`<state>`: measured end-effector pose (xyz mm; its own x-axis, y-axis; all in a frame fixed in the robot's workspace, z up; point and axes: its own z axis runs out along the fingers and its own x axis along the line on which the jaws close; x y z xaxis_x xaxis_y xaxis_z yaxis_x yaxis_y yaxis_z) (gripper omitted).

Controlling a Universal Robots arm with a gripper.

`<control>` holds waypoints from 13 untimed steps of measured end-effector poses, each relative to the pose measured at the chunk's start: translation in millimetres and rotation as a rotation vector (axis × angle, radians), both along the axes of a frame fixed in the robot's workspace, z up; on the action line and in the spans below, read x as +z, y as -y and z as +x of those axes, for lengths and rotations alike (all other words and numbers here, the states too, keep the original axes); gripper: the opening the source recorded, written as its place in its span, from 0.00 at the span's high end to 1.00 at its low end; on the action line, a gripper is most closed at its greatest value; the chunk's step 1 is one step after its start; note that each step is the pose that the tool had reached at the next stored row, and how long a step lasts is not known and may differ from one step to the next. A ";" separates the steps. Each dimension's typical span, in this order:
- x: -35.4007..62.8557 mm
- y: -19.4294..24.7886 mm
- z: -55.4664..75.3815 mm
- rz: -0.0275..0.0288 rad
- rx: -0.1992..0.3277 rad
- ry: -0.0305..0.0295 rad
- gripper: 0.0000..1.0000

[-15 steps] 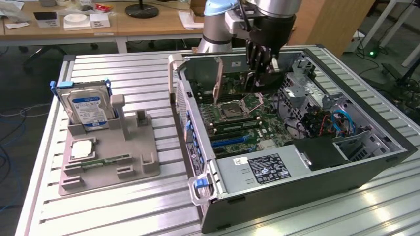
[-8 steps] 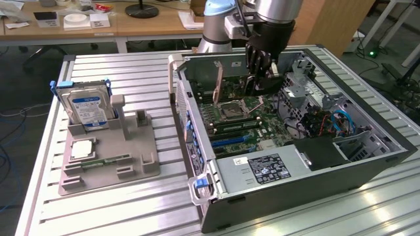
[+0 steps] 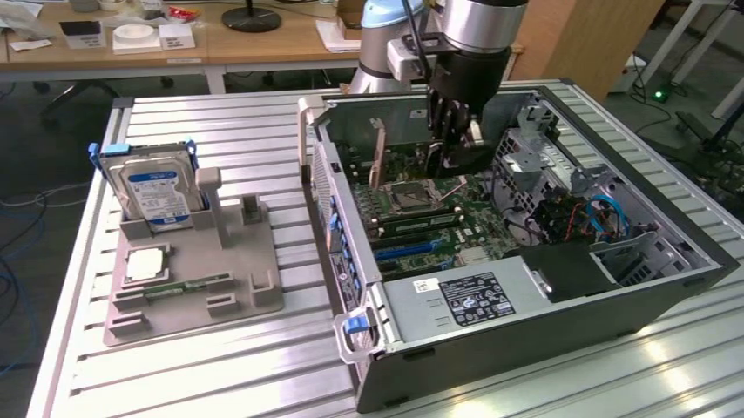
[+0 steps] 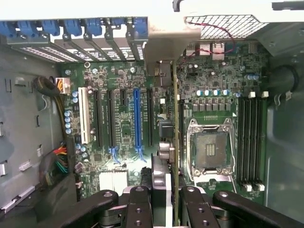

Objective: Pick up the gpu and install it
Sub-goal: 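Insert the gpu into the slot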

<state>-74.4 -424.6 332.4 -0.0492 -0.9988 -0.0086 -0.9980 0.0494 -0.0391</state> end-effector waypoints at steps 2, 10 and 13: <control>-1.3 2.8 -0.1 0.0002 0.000 0.0001 0.72; -7.7 9.6 -1.5 0.0002 -0.007 0.0001 0.72; -13.2 9.6 -4.0 -0.0003 -0.016 0.0001 0.72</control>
<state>-78.4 -434.3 319.2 -0.0651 -0.9978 -0.0082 -0.9971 0.0654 -0.0392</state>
